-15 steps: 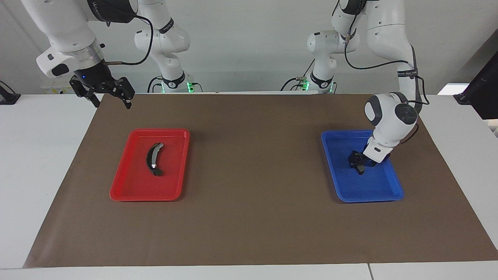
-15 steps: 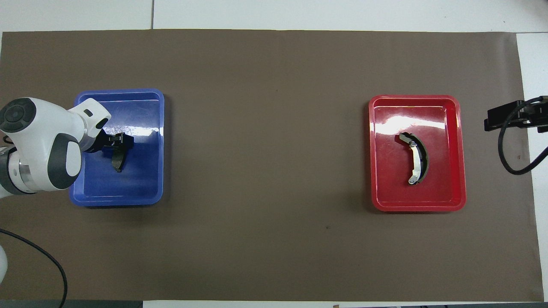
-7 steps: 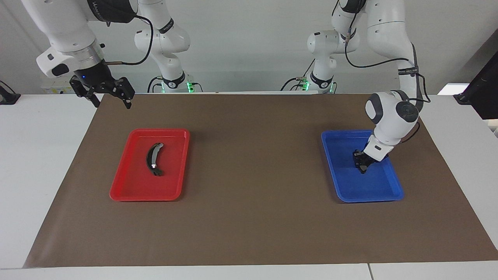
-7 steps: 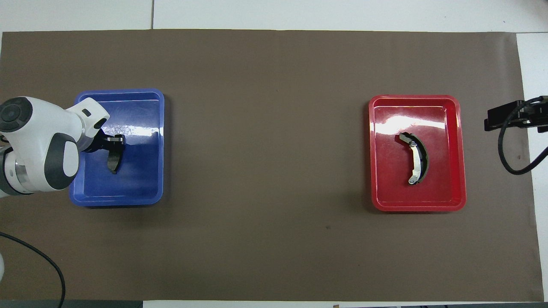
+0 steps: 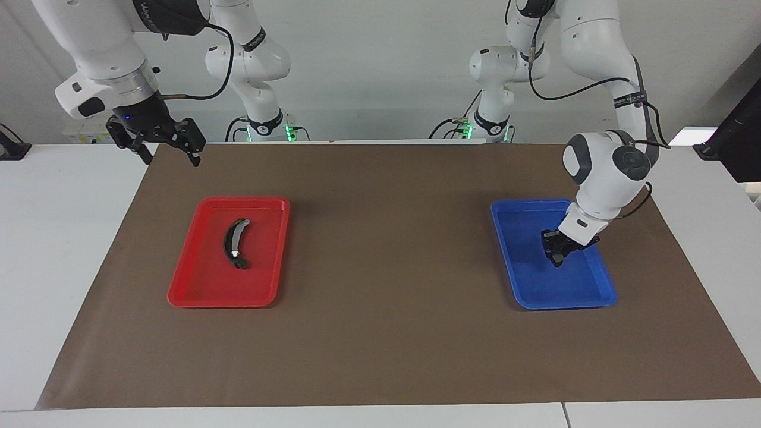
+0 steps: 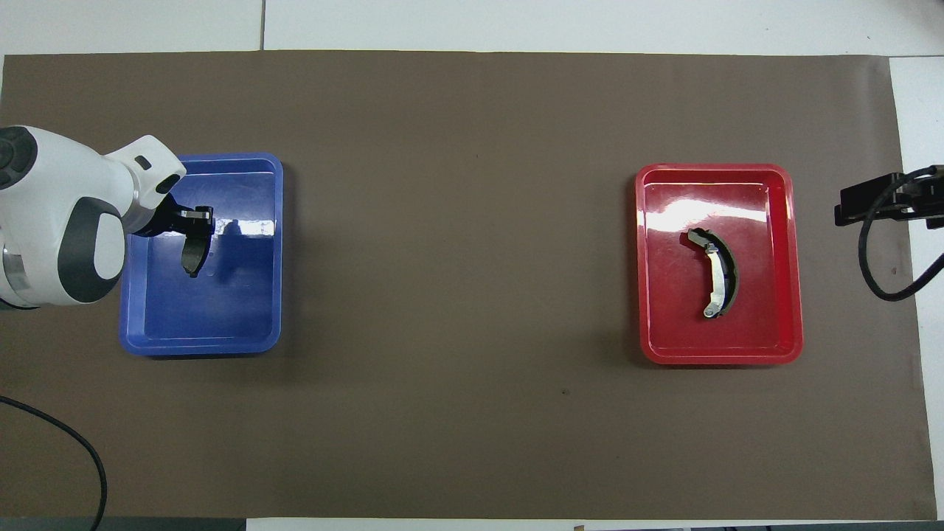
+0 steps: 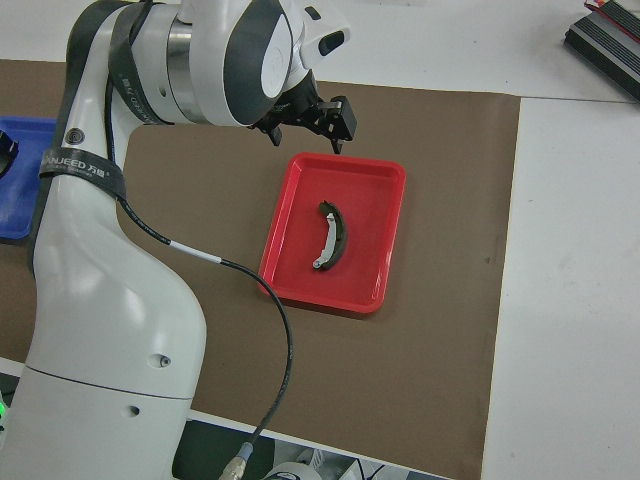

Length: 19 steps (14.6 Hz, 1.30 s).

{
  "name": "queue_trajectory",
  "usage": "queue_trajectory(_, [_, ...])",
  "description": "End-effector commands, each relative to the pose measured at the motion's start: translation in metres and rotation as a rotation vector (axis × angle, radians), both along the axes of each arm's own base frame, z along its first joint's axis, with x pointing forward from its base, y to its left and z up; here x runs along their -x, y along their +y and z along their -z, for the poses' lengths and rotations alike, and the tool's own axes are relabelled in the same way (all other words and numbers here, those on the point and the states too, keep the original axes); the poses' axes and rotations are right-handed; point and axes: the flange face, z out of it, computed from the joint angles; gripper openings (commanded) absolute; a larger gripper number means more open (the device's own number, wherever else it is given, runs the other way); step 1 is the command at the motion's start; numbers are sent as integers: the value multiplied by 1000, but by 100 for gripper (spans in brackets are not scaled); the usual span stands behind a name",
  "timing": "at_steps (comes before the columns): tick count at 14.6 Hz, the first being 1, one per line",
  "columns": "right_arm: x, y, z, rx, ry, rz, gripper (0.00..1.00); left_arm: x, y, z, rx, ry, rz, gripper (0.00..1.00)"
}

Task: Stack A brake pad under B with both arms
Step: 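Carry the small pad to the table center and release it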

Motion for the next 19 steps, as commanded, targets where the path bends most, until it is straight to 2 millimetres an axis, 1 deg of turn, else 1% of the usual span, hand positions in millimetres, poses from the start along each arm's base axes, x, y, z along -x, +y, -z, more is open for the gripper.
queue_trajectory(1, [5,-4,-1,-7,2,-16,100,1,-80,-31,17,-20,10,1])
queue_trajectory(3, [6,-5,-1,-7,1,-16,100,17,-140,-33,28,-32,4,1])
queue_trajectory(5, [6,-5,-1,-7,1,-14,100,30,-178,-32,39,-46,16,1])
queue_trajectory(6, [5,-5,-1,-7,2,-14,100,37,-193,-31,42,-51,30,1])
queue_trajectory(9, [6,-5,-1,-7,2,-16,100,53,-221,-22,52,-56,17,1])
queue_trajectory(11, [6,-6,0,-7,4,-13,100,70,-247,-8,58,-54,-4,1])
queue_trajectory(13, [6,-7,1,-7,5,-11,100,79,-274,13,67,-51,-52,1])
queue_trajectory(16, [6,-8,1,-7,5,-10,100,85,-276,40,64,-44,-56,1])
queue_trajectory(17, [6,-9,1,-7,5,-8,100,90,-281,46,71,-50,-73,1])
queue_trajectory(18, [6,-9,1,-7,5,-8,100,98,-293,59,71,-42,-105,1])
queue_trajectory(19, [6,-9,1,-7,5,-8,100,100,-298,64,78,-44,-151,1])
